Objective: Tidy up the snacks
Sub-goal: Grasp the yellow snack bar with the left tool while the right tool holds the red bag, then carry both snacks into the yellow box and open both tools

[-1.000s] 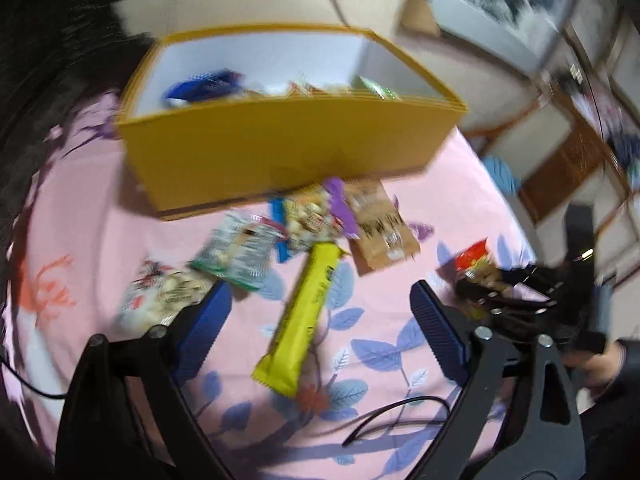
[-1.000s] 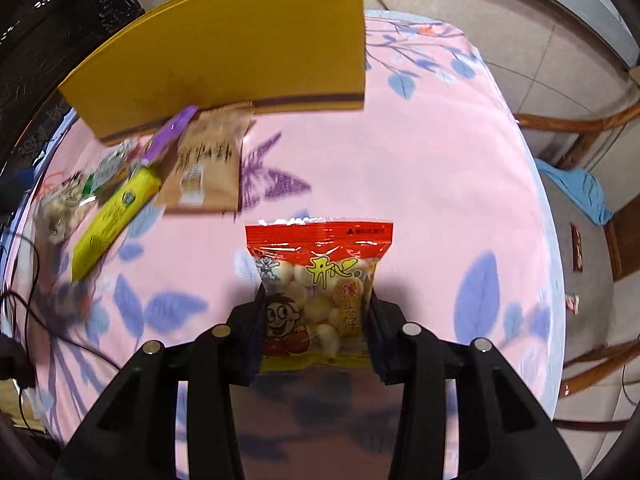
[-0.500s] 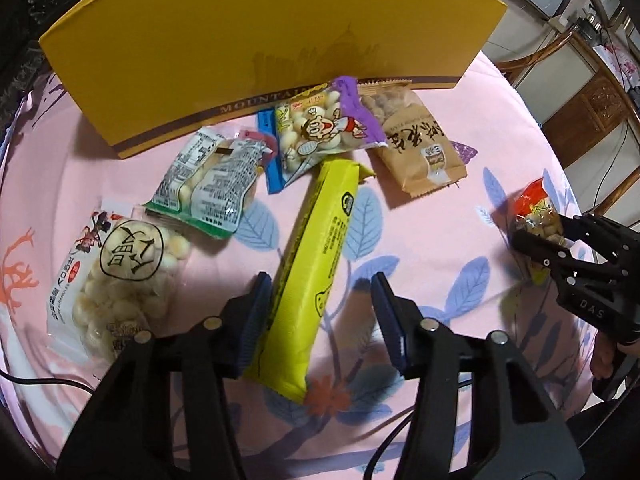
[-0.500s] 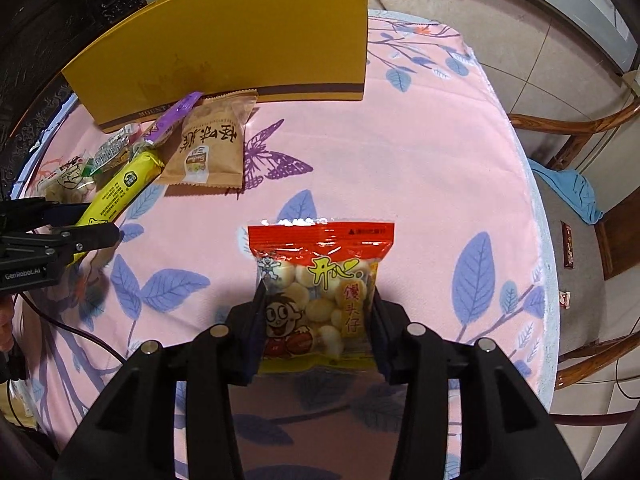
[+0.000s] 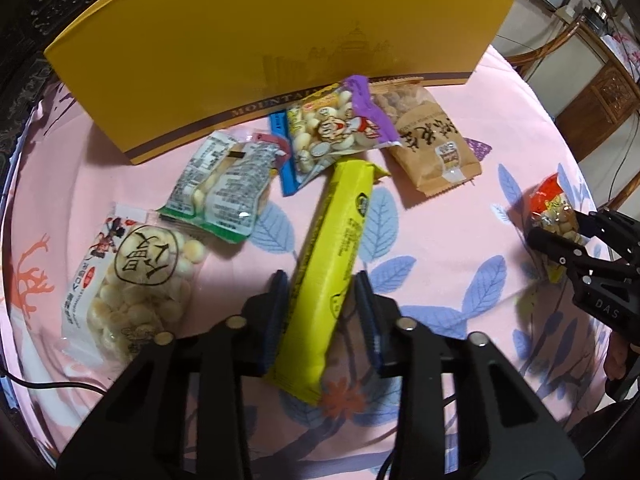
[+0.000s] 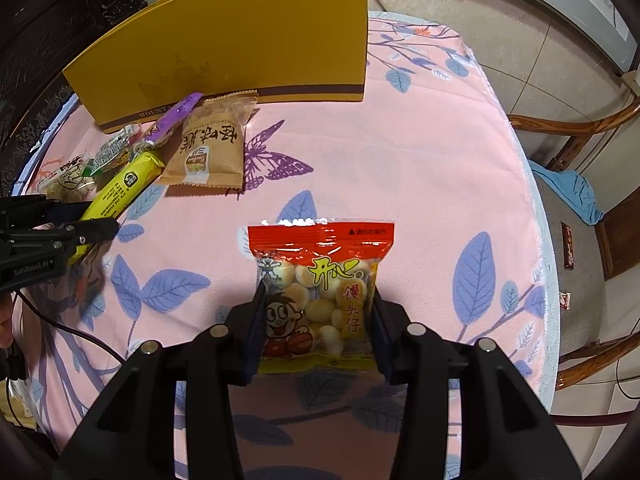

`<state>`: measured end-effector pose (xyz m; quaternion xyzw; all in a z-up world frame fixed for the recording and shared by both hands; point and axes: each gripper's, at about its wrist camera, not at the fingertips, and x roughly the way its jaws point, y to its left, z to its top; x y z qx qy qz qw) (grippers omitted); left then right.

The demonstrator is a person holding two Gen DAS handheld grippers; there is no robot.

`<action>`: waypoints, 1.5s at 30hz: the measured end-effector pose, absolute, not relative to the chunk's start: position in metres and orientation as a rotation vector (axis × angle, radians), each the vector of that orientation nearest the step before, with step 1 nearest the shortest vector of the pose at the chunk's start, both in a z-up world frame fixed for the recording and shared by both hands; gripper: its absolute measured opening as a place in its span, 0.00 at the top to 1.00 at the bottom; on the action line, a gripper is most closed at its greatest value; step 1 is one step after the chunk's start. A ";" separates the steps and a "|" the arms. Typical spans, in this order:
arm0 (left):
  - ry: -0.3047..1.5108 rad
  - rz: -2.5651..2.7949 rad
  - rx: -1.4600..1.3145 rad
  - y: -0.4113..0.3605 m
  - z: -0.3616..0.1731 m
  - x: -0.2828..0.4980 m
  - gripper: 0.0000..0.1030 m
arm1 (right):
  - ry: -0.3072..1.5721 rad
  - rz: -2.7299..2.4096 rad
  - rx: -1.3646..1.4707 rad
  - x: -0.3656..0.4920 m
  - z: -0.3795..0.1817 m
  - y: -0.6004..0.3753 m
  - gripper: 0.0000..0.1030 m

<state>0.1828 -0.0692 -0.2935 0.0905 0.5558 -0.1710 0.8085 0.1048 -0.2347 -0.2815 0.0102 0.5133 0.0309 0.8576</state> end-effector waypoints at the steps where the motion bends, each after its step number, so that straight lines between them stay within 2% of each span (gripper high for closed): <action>1: 1.190 -0.366 0.190 -0.069 -0.294 0.184 0.70 | 1.079 0.065 0.022 0.105 -0.282 -0.235 0.55; 18: 1.145 -0.399 0.168 -0.071 -0.277 0.172 0.77 | 1.071 0.103 0.072 0.103 -0.275 -0.238 0.58; 35: 1.046 -0.400 -0.045 -0.009 -0.223 0.141 0.79 | 1.003 0.129 0.104 0.095 -0.257 -0.238 0.58; 45: 0.935 -0.409 -0.075 -0.009 -0.178 0.139 0.79 | 0.949 0.148 0.112 0.092 -0.236 -0.236 0.58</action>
